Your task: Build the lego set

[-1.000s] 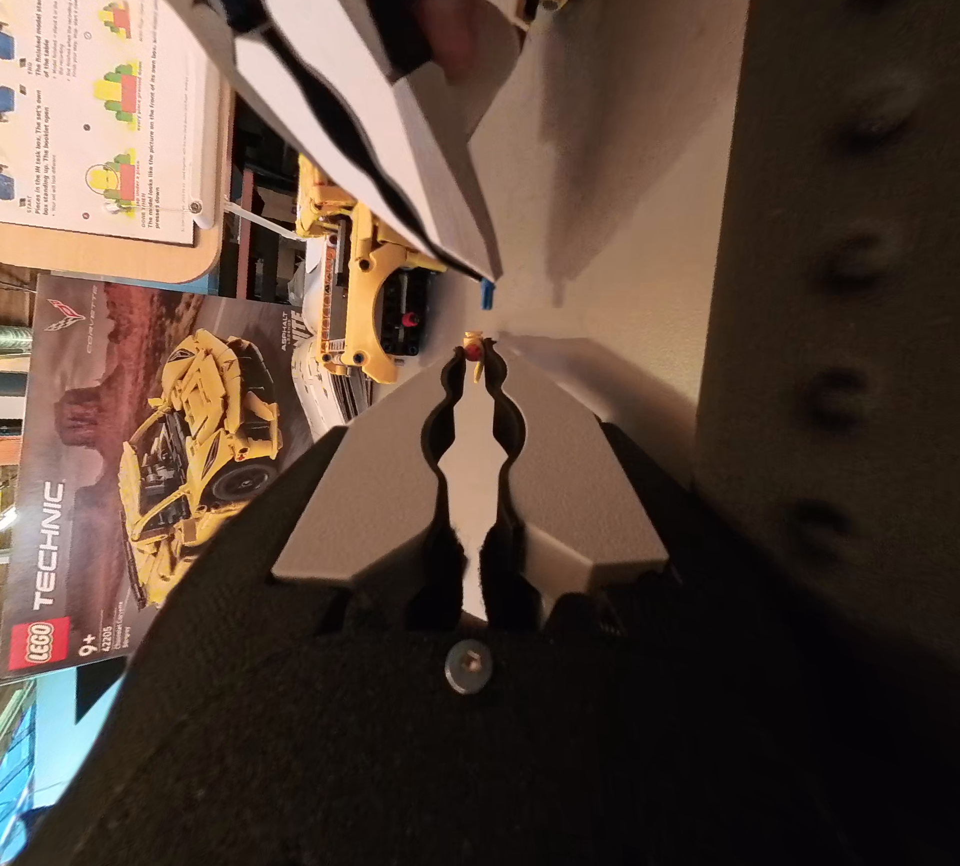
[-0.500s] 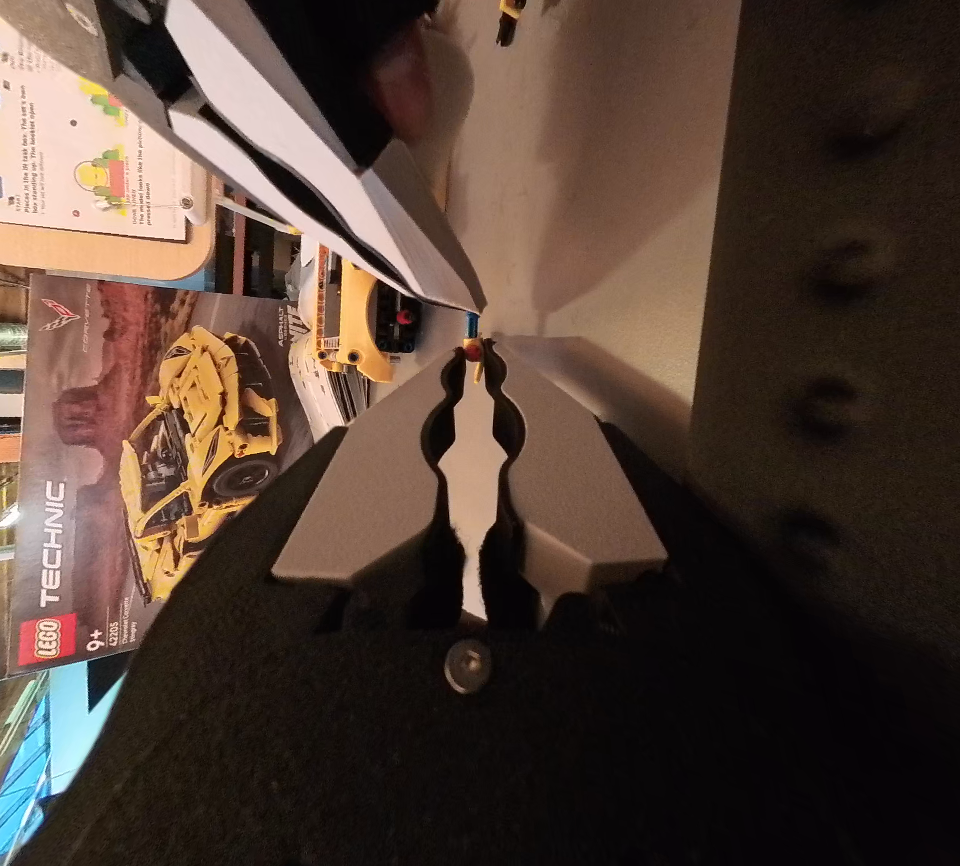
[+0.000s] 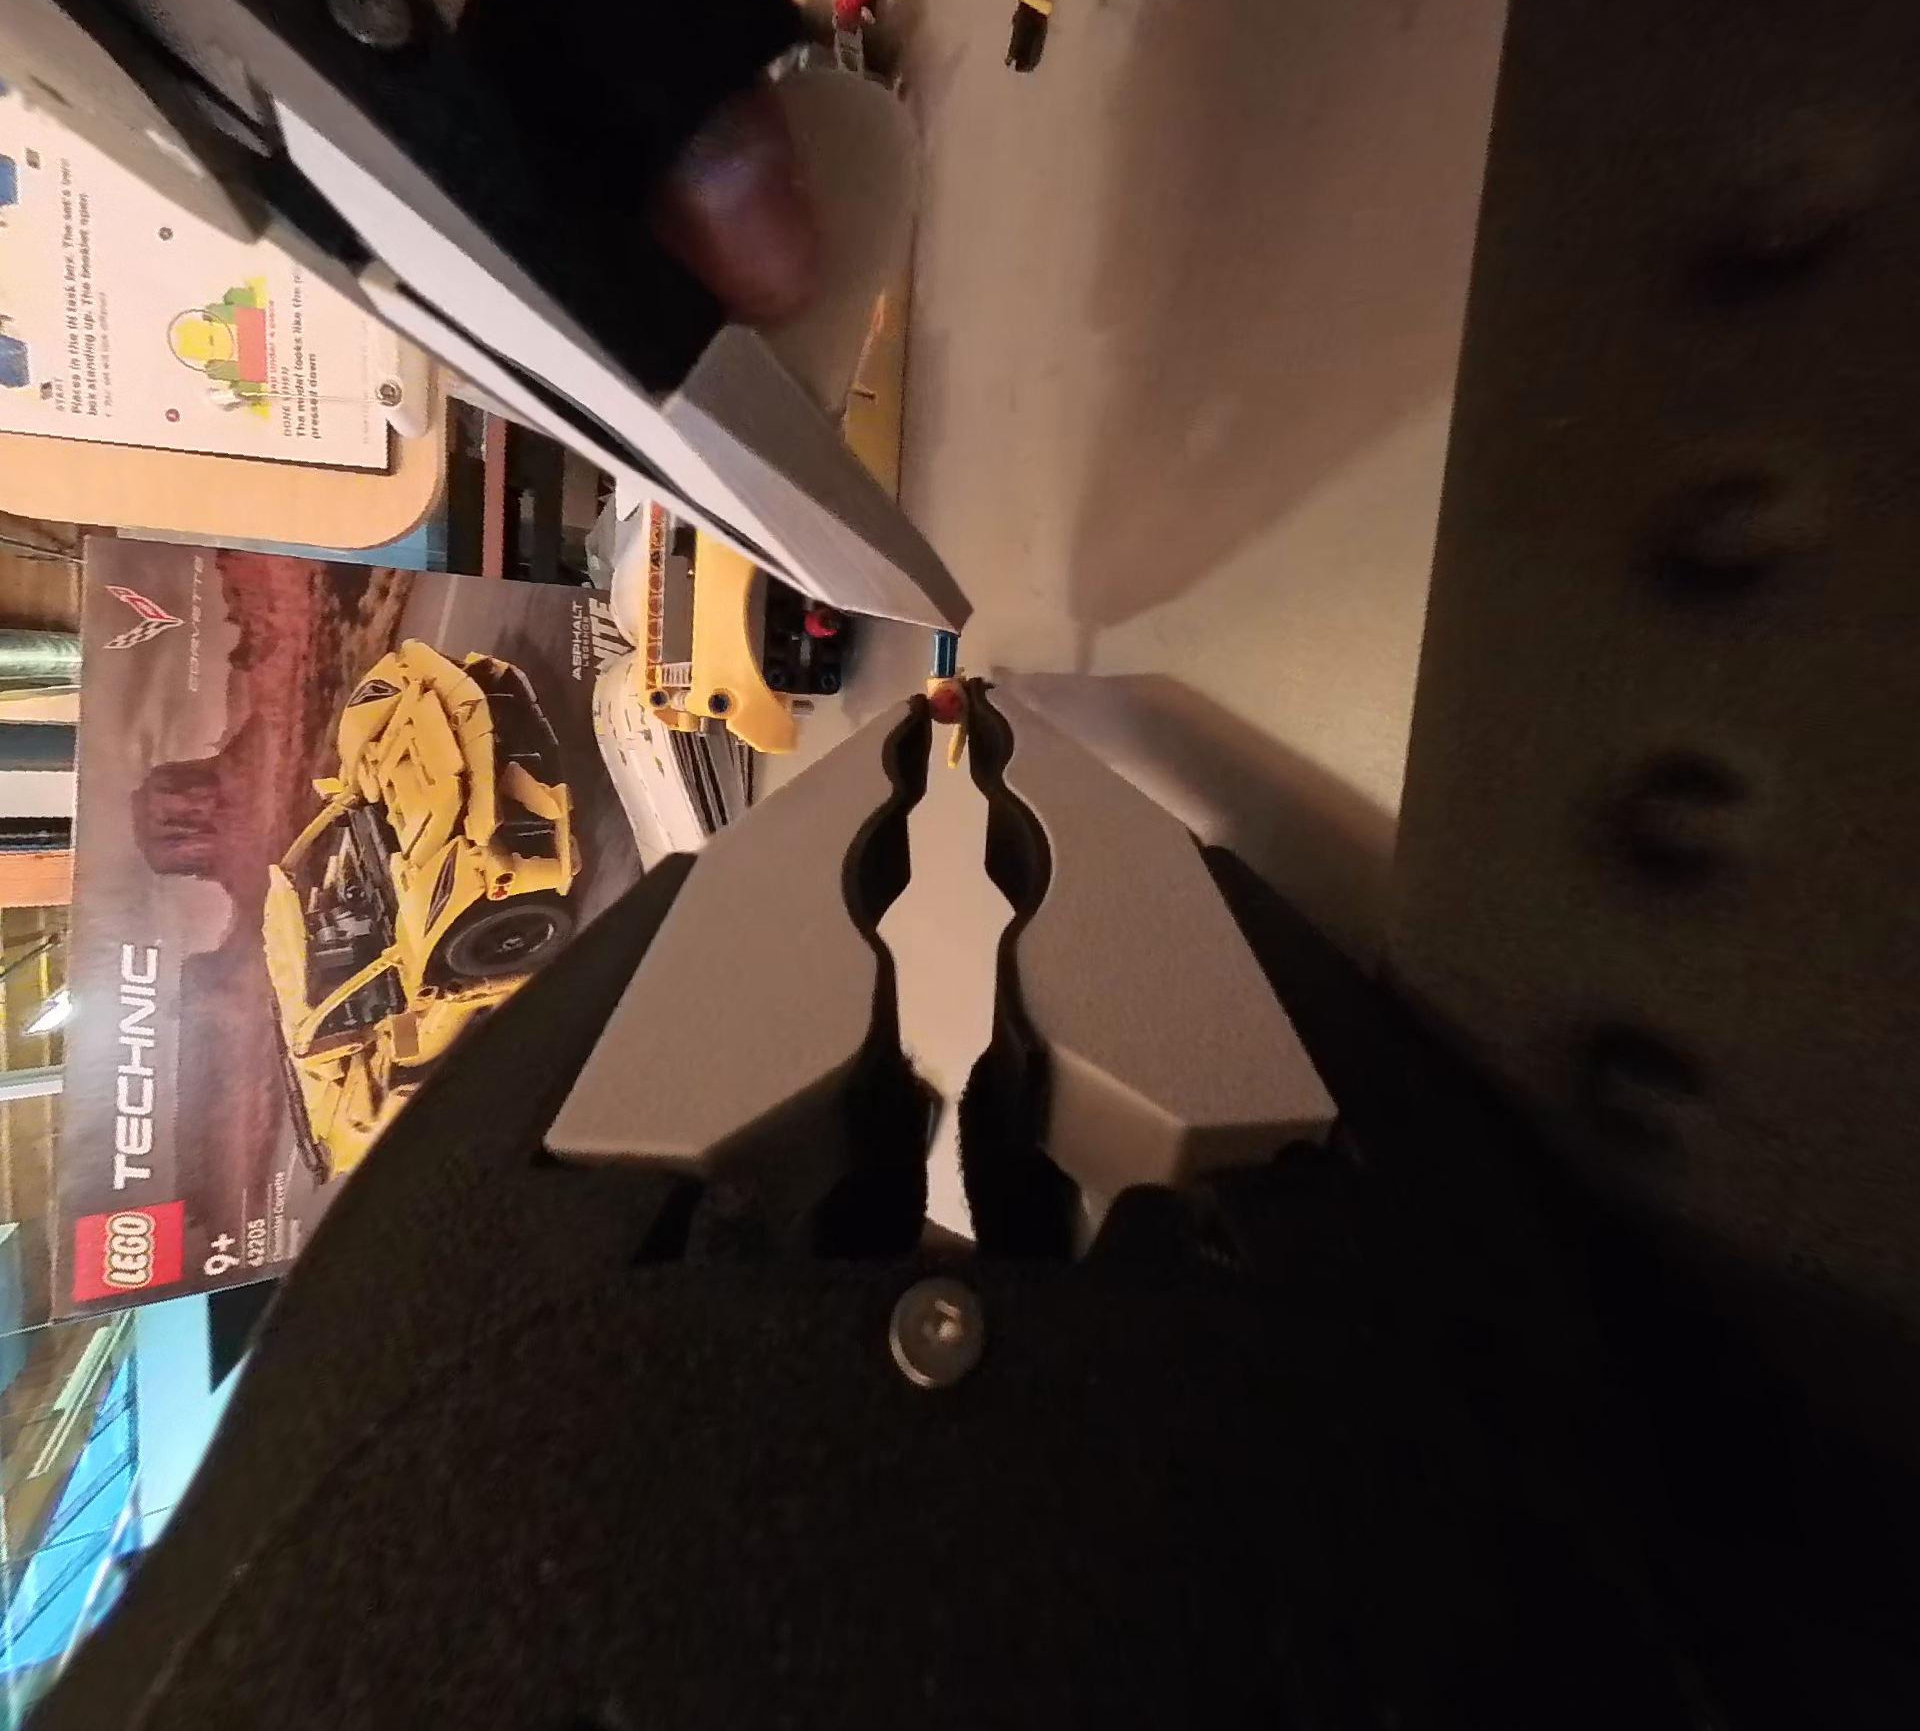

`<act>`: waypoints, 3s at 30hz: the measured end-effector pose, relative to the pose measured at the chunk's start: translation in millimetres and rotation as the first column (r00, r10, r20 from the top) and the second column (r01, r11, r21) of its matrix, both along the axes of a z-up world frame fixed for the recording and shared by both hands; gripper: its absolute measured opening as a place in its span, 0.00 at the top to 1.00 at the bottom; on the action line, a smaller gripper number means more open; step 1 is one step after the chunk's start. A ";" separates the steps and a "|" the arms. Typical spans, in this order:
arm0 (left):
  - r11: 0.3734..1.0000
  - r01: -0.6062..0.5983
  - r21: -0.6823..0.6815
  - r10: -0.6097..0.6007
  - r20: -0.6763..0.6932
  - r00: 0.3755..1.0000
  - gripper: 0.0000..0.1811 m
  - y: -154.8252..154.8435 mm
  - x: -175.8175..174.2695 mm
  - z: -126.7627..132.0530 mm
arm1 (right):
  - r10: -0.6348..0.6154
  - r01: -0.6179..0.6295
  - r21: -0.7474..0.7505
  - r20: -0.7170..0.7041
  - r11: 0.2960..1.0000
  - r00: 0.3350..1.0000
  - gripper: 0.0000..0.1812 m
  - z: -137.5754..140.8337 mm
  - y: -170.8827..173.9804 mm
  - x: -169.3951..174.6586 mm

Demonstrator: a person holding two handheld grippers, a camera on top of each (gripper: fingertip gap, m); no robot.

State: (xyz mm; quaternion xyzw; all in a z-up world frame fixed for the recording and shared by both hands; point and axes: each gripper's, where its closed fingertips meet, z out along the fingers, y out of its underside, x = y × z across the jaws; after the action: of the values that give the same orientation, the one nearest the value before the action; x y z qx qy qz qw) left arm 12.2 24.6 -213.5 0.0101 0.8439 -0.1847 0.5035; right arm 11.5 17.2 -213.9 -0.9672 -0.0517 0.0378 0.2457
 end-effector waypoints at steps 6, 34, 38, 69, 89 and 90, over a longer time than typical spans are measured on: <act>1.000 0.014 0.001 -0.014 -0.002 1.000 0.97 -1.8 -1.2 -0.6 | 0.063 -0.063 -0.013 0.023 0.998 0.998 0.98 0.3 -1.5 -1.4; 0.999 0.000 -0.053 -0.002 -0.037 0.999 0.97 0.0 0.4 0.3 | 0.060 -0.075 -0.137 -0.109 0.988 0.992 0.98 4.3 0.6 -0.1; 0.988 -0.008 -0.155 -0.006 -0.090 0.996 0.96 -0.7 0.1 5.7 | 0.007 -0.022 -0.073 -0.201 0.997 0.980 0.98 10.4 1.0 0.0; 0.892 -0.082 -0.444 -0.063 -0.303 0.951 0.96 1.1 -2.6 16.8 | 0.369 -0.380 -0.137 0.664 0.915 0.650 0.98 23.7 3.7 5.1; 0.896 -0.079 -0.436 -0.070 -0.314 0.947 0.96 1.1 -4.2 15.4 | 0.422 -0.432 -0.194 0.735 0.881 0.530 0.98 23.6 8.1 2.4; 0.894 -0.079 -0.441 -0.072 -0.316 0.946 0.96 1.1 -4.3 15.9 | 0.419 -0.435 -0.185 0.732 0.881 0.537 0.98 23.9 8.0 2.2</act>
State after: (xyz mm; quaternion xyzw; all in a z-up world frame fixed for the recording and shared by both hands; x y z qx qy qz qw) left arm 7.9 25.7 -197.5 -0.1379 0.8497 -0.3721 0.3471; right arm 13.7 25.2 -189.9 -0.8485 -0.3832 -0.3088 0.1944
